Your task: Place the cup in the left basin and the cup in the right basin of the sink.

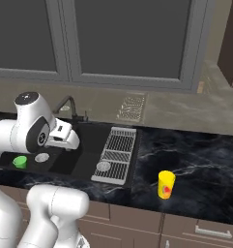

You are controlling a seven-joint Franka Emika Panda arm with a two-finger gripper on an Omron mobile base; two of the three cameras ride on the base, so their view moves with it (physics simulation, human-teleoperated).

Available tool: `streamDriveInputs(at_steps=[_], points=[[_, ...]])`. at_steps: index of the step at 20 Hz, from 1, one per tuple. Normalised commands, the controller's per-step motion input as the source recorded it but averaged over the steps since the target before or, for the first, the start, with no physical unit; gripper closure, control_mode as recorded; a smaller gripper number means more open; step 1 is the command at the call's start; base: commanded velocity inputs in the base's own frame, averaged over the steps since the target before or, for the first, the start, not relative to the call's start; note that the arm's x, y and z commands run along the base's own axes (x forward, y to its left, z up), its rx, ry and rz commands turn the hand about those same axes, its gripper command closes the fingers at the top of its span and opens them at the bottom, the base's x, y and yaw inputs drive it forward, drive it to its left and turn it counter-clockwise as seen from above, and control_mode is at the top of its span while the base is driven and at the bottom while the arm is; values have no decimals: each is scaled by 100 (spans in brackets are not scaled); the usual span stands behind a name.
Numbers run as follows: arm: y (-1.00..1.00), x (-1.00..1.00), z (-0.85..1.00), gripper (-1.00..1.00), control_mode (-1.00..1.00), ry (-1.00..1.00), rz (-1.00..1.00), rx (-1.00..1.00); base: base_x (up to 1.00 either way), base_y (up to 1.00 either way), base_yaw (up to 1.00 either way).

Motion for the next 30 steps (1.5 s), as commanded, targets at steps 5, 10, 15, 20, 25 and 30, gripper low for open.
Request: streamDriveInputs(at_steps=[5,10,15,20,25,30], points=[[0,0,0,-100,100,0,0,0,15,-22,0],[0,0,0,-100,100,0,0,0,31,-19,0],[0,0,0,-100,100,0,0,0,30,-8,0],[0,0,0,-100,100,0,0,0,24,-9,0],[0,0,0,-100,100,0,0,0,0,0,0],[0,0,0,-100,100,0,0,0,0,0,0]])
